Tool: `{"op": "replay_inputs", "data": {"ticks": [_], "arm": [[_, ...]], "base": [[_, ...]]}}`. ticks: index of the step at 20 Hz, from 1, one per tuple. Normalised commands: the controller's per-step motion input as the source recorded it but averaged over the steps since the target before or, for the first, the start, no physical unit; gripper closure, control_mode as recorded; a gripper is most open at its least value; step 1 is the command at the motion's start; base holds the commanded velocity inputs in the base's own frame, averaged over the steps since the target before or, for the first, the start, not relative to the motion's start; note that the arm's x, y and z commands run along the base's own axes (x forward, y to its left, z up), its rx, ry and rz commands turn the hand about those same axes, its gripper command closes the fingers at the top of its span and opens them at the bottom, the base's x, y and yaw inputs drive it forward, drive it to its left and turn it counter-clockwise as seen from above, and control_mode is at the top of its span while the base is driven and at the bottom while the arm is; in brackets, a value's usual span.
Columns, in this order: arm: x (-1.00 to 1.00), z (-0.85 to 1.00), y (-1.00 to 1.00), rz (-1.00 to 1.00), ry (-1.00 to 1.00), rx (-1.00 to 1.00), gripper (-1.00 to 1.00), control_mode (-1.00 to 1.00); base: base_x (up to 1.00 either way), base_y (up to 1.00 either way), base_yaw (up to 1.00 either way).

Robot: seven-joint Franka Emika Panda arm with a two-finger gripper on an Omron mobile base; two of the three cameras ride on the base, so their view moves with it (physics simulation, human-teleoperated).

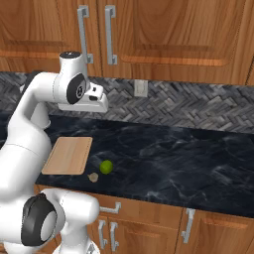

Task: Open the cabinet. Place the bowl and condiment on the counter. Then place the lime and garlic on the cutting board.

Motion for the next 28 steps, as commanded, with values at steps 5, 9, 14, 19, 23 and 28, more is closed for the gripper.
{"op": "replay_inputs", "data": {"ticks": [5, 9, 14, 19, 23, 28], "arm": [[-0.06, 0.03, 0.00, 0.00, -0.09, 0.00, -1.00, -1.00], [-0.09, 0.08, 0.00, 0.00, -0.16, 0.00, -1.00, -1.00], [-0.09, 0.16, 0.00, 0.00, -0.18, 0.00, -1.00, -1.00], [-0.14, 0.23, 0.00, 0.00, -0.12, 0.00, -1.00, -1.00], [-0.14, 0.22, 0.00, 0.00, -0.02, 0.00, -1.00, -1.00], [-0.03, 0.29, 0.00, 0.00, -0.17, 0.00, -1.00, -1.00]], "base": [[0.00, 0.00, 0.00], [0.00, 0.00, 0.00], [0.00, 0.00, 0.00], [0.00, 0.00, 0.00], [0.00, 0.00, 0.00], [0.00, 0.00, 0.00]]}}
